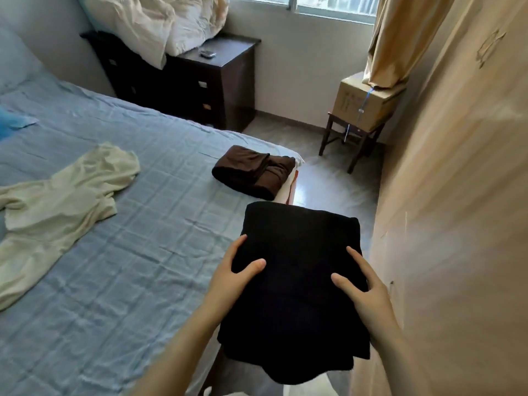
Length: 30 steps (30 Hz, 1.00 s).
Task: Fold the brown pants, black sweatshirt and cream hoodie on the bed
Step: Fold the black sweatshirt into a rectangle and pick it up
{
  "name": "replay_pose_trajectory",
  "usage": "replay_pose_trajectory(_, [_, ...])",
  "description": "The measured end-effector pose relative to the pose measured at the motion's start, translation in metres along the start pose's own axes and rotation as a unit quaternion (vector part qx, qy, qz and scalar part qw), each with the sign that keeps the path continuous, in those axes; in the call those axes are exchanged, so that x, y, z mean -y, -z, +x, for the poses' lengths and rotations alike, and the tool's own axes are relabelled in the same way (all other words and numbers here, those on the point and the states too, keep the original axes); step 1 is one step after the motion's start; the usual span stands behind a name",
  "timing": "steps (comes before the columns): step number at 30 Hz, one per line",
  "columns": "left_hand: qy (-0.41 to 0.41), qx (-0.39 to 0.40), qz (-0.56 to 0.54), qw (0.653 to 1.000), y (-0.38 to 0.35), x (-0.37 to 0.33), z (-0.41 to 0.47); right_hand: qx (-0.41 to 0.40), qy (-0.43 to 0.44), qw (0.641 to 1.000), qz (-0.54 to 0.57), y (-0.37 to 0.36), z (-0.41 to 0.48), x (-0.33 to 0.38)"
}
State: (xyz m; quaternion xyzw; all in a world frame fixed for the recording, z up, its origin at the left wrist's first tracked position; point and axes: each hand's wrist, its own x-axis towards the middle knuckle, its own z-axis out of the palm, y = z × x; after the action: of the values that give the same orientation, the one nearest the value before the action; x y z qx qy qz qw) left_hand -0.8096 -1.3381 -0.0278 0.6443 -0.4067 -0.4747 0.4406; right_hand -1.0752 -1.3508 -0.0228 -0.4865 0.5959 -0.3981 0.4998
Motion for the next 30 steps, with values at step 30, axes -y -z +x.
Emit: replay_pose_trajectory(30, [0.119, -0.307, -0.161, 0.931, -0.064, -0.048, 0.484, 0.401, 0.03, 0.903, -0.154, -0.161, 0.684, 0.12])
